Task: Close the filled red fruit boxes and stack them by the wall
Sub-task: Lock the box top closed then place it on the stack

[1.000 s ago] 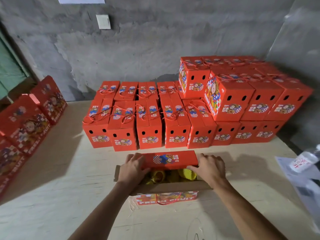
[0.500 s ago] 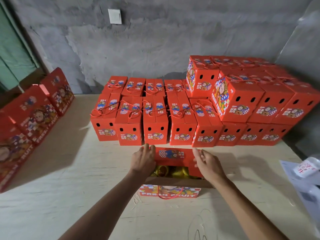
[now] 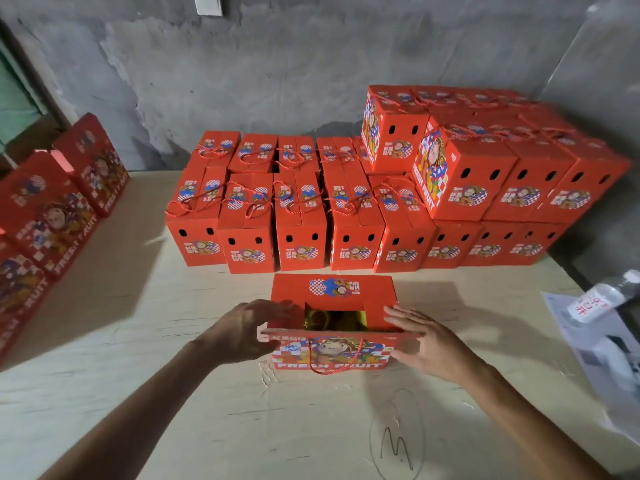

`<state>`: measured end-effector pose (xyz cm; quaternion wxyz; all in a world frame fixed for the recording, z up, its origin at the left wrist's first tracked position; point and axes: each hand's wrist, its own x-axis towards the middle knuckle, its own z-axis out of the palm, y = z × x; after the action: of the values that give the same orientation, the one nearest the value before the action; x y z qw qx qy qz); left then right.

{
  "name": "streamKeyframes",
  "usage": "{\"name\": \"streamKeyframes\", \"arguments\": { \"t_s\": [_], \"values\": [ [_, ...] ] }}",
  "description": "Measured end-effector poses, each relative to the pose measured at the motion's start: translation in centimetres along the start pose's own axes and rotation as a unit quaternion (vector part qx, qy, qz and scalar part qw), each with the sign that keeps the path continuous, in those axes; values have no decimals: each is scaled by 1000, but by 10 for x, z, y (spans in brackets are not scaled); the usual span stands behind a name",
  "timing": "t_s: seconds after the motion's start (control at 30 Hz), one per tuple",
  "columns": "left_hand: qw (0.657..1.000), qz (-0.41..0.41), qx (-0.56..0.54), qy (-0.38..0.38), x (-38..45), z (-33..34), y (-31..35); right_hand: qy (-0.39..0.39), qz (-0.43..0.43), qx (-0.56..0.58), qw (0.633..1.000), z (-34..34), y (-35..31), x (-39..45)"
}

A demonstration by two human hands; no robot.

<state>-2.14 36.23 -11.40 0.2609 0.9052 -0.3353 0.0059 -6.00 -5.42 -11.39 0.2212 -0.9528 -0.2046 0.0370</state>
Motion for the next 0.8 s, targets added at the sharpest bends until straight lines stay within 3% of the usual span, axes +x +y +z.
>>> {"name": "streamKeyframes", "arguments": {
  "t_s": [0.07,0.13,0.2,0.27,0.33,0.43,0.6,0.8],
  "values": [
    [998,-37,-40,6,5,-1,8,26,107,142,984,-1,-12,5],
    [980,-158,-107,49,18,5,16,112,159,201,960,2,-20,21],
    [930,-313,-142,130,37,15,25,165,166,174,957,6,-24,37],
    [918,-365,-59,144,57,28,34,193,135,75,969,14,-23,51],
    [938,-311,100,119,67,49,44,212,62,-63,973,27,-24,60],
    [961,-209,93,153,75,74,49,261,80,-104,957,46,-33,72],
    [952,-188,106,216,85,78,46,309,114,-130,935,58,-38,93],
    [947,-217,113,207,94,79,46,290,92,-148,941,53,-36,108]
  ]
}}
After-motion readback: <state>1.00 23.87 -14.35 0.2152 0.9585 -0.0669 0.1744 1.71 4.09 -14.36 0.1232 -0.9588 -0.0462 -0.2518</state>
